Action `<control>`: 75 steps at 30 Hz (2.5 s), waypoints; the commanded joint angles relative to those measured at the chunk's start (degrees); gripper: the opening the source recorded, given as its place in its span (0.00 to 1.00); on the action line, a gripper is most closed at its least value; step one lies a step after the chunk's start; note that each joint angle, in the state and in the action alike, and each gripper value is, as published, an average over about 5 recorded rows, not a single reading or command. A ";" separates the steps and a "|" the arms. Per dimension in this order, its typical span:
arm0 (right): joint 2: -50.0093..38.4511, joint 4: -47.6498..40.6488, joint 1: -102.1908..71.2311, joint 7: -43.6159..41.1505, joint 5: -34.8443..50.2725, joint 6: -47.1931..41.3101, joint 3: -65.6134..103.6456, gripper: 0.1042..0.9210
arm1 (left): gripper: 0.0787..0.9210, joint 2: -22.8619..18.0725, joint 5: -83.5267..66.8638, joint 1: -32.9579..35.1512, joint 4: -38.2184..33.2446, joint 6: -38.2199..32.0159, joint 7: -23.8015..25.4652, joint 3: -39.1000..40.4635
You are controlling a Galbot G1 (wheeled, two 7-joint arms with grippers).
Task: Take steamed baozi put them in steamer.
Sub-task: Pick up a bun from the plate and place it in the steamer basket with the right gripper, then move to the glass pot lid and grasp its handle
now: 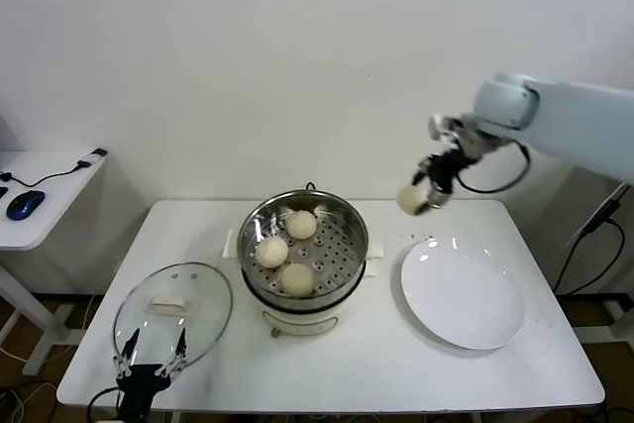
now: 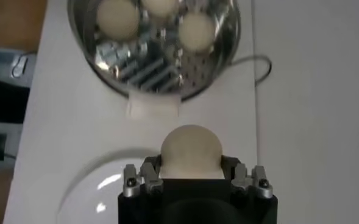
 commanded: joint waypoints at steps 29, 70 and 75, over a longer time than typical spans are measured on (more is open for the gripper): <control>21.72 -5.63 -15.32 12.79 3.33 -9.83 -2.77 0.67 | 0.88 -0.79 -0.04 -0.33 0.16 -0.02 0.06 0.04; -19.81 14.44 -83.51 56.41 0.69 8.52 92.69 0.88 | 0.88 1.47 -1.26 -1.55 -4.40 4.98 -4.48 -0.71; -15.81 16.51 -108.83 53.32 -6.64 13.98 115.89 0.88 | 0.88 2.14 -0.60 -2.07 -6.27 6.53 1.05 -1.82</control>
